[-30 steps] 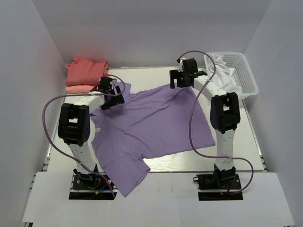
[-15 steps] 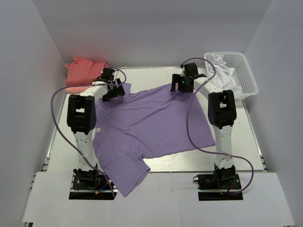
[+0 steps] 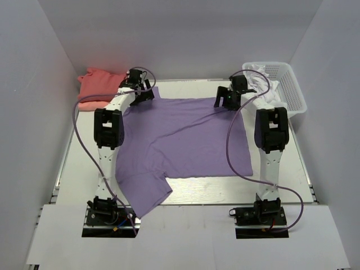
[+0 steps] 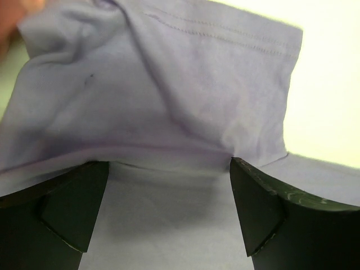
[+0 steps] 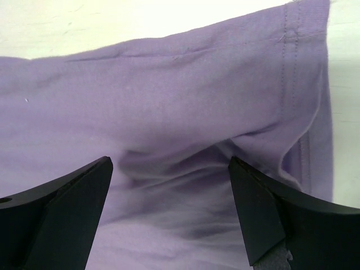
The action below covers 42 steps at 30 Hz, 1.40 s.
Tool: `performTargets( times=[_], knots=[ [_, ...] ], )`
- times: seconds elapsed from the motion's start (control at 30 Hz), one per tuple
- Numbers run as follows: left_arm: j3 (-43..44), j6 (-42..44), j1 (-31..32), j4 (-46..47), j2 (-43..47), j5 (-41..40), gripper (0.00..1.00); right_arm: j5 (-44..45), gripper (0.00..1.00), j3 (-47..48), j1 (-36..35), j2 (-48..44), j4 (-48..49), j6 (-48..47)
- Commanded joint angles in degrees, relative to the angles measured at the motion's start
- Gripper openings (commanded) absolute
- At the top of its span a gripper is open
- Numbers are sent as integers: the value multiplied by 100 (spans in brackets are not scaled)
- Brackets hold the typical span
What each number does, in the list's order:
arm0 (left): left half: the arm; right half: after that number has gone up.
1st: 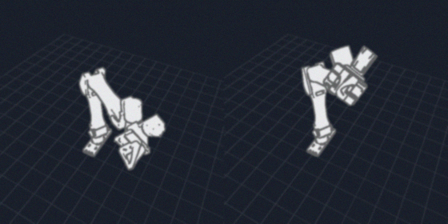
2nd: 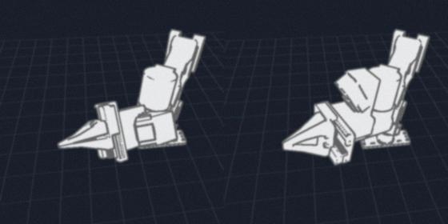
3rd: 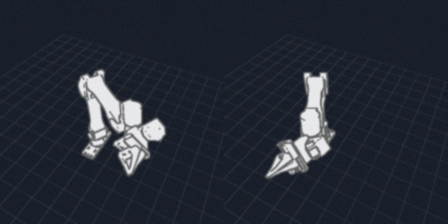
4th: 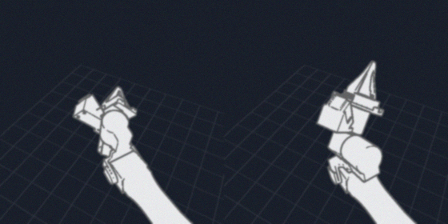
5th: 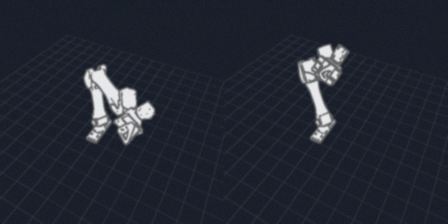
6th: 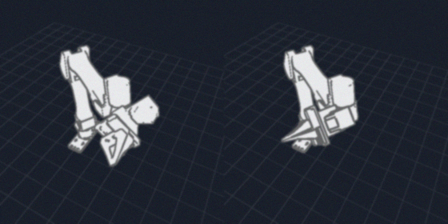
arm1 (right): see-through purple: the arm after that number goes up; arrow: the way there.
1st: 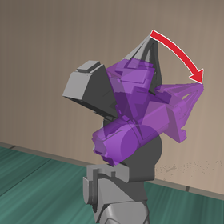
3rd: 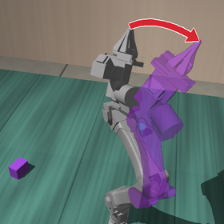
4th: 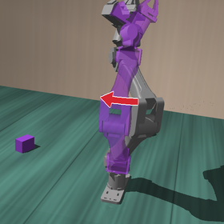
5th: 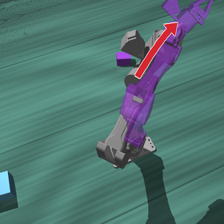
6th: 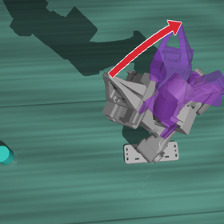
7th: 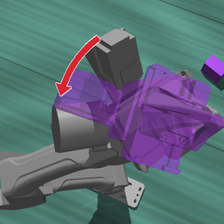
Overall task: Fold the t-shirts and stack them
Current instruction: Flatten out the tshirt, then grap the side of the flattened tshirt closest away from the robot with both arms
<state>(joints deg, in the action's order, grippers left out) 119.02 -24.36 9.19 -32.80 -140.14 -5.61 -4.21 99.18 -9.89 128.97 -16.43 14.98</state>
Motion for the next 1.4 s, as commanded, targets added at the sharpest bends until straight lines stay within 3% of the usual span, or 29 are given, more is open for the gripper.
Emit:
performTargets(
  times=[0.0,0.07,0.23,0.47,0.6,0.8,0.83,0.93,1.1,1.27,1.37],
  knots=[
    [524,63,39,-227,-848,490,99,157,90,409,119,286,-493,-109],
    [849,185,39,-227,-980,604,99,113,90,811,102,462,-730,-188],
    [702,406,39,-8,-657,1052,99,114,90,946,49,349,-863,-250],
    [385,757,153,-174,775,676,99,-327,90,656,-232,-783,-800,-777],
    [184,679,259,-884,1882,228,99,-168,90,-88,-531,-1793,-590,-840],
    [-3096,-558,259,-1290,4422,-239,99,279,90,-2154,-619,-3594,233,-23],
    [-3487,-709,259,-1291,4729,-152,99,332,90,-2853,-602,-3754,315,239],
    [-4859,-1132,311,-1510,5881,252,99,386,90,-3743,-619,-4676,631,487],
    [-6940,-1677,364,-1808,7376,788,99,386,90,-4565,-602,-5241,948,602],
    [-7990,-2011,478,-2450,7913,1446,99,667,90,-4758,-593,-5452,790,506],
    [-7939,-2134,601,-2800,8028,1580,99,624,90,-4951,-584,-5654,992,532]
  ],
)
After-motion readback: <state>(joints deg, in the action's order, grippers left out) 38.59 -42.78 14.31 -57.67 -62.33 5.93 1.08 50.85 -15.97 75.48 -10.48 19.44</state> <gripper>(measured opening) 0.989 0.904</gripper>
